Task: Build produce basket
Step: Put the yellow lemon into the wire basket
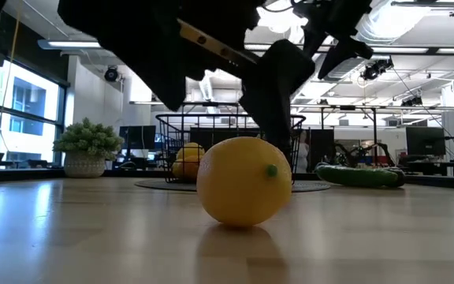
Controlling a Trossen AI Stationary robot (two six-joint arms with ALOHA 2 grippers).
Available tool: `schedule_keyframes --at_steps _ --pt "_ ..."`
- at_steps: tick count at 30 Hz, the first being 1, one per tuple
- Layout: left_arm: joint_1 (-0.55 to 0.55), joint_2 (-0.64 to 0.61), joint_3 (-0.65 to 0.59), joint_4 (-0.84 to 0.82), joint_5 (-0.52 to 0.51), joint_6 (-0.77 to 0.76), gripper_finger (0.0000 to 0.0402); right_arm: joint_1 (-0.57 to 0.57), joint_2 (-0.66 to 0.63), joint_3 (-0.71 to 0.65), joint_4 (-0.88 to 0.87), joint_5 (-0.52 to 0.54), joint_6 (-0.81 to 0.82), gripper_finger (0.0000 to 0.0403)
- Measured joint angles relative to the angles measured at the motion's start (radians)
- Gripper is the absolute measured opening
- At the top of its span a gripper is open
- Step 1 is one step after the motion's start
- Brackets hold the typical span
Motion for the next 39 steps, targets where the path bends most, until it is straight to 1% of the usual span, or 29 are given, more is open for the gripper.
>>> schedule_keyframes --at_steps 5,10,19,22,31,34,37,39 --pt "-0.01 0.036 0.0 0.017 -0.008 0.0 0.036 0.025 0.0 0.0 -0.004 0.011 0.001 0.0231" --pt "-0.016 0.067 0.0 0.027 -0.054 0.0 0.036 0.041 0.0 0.0 -0.004 0.011 0.001 0.0231" --pt "-0.015 0.069 0.0 0.052 -0.068 -0.009 0.0354 0.062 0.0 0.0 -0.006 0.011 0.024 0.0231" --pt "-0.016 0.07 0.0 0.055 -0.114 -0.005 0.0336 0.062 0.0 0.0 -0.008 0.011 0.024 0.0231" --pt "-0.016 0.071 0.0 0.056 -0.109 -0.001 0.0248 0.062 0.0 0.0 -0.01 0.011 0.024 0.0231" --pt "-0.016 0.071 0.0 0.053 -0.108 -0.023 0.0219 0.062 0.0 0.0 -0.01 0.011 0.024 0.0231" --pt "-0.014 0.07 0.0 0.04 -0.105 -0.045 0.0196 0.062 0.0 0.0 -0.011 0.011 0.019 0.0231" --pt "-0.012 0.065 0.0 0.021 -0.106 -0.06 0.0188 0.062 0.0 0.0 -0.013 0.011 0.018 0.0231"
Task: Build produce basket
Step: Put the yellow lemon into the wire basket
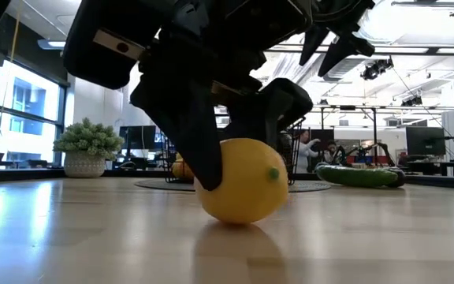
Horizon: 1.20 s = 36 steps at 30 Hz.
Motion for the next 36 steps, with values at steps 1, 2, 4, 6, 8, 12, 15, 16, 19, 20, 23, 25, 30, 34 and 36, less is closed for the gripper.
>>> schedule_keyframes --at_steps 1,2,4,6,8,12,15,16,19,20,23,25,30,34,36 --pt "0.003 0.0 0.0 -0.001 0.001 -0.006 0.0187 0.0 0.0 0.0 -0.001 0.0 -0.001 0.0231" --pt "0.005 -0.001 0.0 -0.002 0.001 -0.014 0.0187 0.0 0.0 0.0 -0.001 0.0 -0.001 0.0231" --pt "0.009 -0.014 0.0 -0.017 -0.003 -0.028 0.0187 0.0 0.0 0.0 -0.001 0.004 -0.001 0.0231" --pt "0.017 -0.025 0.0 -0.003 -0.004 -0.044 0.0188 0.0 0.0 0.0 -0.001 0.033 -0.002 0.0231" --pt "0.028 -0.034 0.001 -0.008 -0.011 -0.061 0.0188 -0.002 0.0 0.0 -0.002 0.065 -0.002 0.0231" --pt "0.06 -0.058 0.0 -0.016 -0.012 -0.092 0.0188 -0.015 0.0 0.0 -0.002 0.086 -0.002 0.0231" --pt "0.089 -0.074 0.005 -0.016 -0.012 -0.109 0.0188 -0.031 0.0 0.0 0.0 0.086 -0.005 0.0231" --pt "0.1 -0.079 0.004 -0.019 -0.011 -0.119 0.0188 -0.036 0.0 0.0 0.003 0.085 -0.016 0.0231" --pt "0.13 -0.107 0.004 -0.008 -0.015 -0.139 0.0188 -0.055 0.0 0.003 0.007 0.081 -0.044 0.0231" --pt "0.141 -0.117 0.004 -0.009 -0.016 -0.145 0.0188 -0.063 0.0 0.008 0.007 0.08 -0.054 0.0231" --pt "0.172 -0.145 0.004 -0.015 -0.053 -0.159 0.0188 -0.09 0.0 0.035 0.009 0.079 -0.097 0.0231" --pt "0.192 -0.167 0.005 -0.016 -0.1 -0.162 0.0188 -0.112 0.0 0.06 0.009 0.079 -0.14 0.0231" --pt "0.253 -0.222 0.005 -0.02 -0.179 -0.188 0.0188 -0.165 0.0 0.13 0.009 0.077 -0.246 0.0231" --pt "0.309 -0.266 0.005 -0.023 -0.198 -0.222 0.0188 -0.199 0.0 0.181 0.009 0.077 -0.339 0.0231" --pt "0.339 -0.288 0.005 -0.025 -0.22 -0.237 0.0188 -0.214 0.0 0.201 0.008 0.077 -0.385 0.0231"
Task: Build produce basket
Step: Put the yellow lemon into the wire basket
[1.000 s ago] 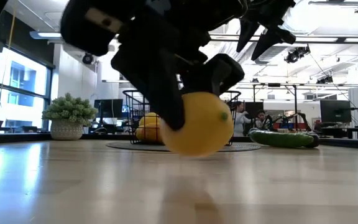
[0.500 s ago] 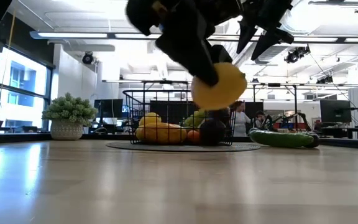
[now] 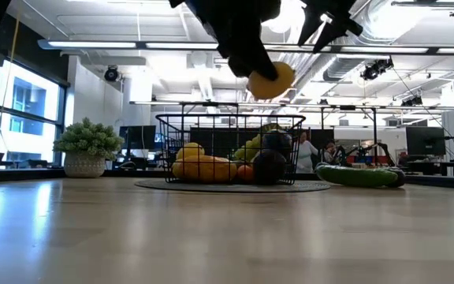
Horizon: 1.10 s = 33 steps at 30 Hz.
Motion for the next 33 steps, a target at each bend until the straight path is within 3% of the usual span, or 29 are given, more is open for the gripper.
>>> schedule_keyframes --at_steps 17,26,33 --pt "0.237 -0.133 0.001 -0.149 -0.284 -0.085 0.0188 -0.193 0.001 0.034 -0.005 -0.001 -0.291 0.0231" --pt "0.365 -0.133 -0.001 -0.181 -0.284 -0.049 0.0188 -0.265 0.001 0.034 -0.004 -0.002 -0.28 0.0231" --pt "0.442 -0.133 -0.002 -0.217 -0.29 0.091 0.0188 -0.274 0.002 0.034 -0.023 -0.025 -0.195 0.0231"
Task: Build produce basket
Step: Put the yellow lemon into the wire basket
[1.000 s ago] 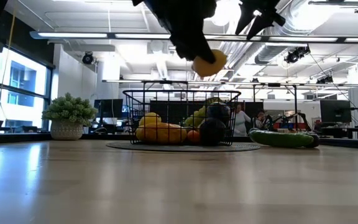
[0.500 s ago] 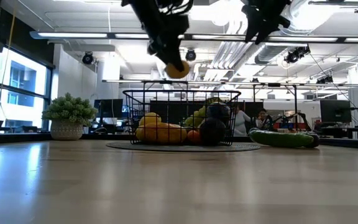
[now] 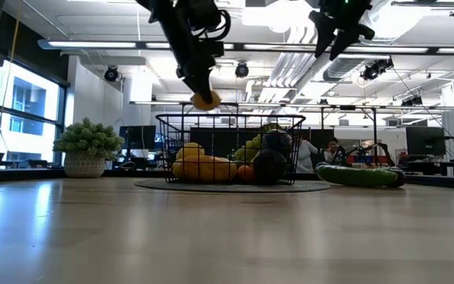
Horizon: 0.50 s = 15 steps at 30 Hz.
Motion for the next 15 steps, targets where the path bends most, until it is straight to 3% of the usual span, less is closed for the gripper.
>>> schedule_keyframes --at_steps 15 --pt "0.069 0.109 0.0 -0.045 0.099 0.121 0.0188 0.001 0.001 0.0 -0.182 -0.023 0.302 0.0231"
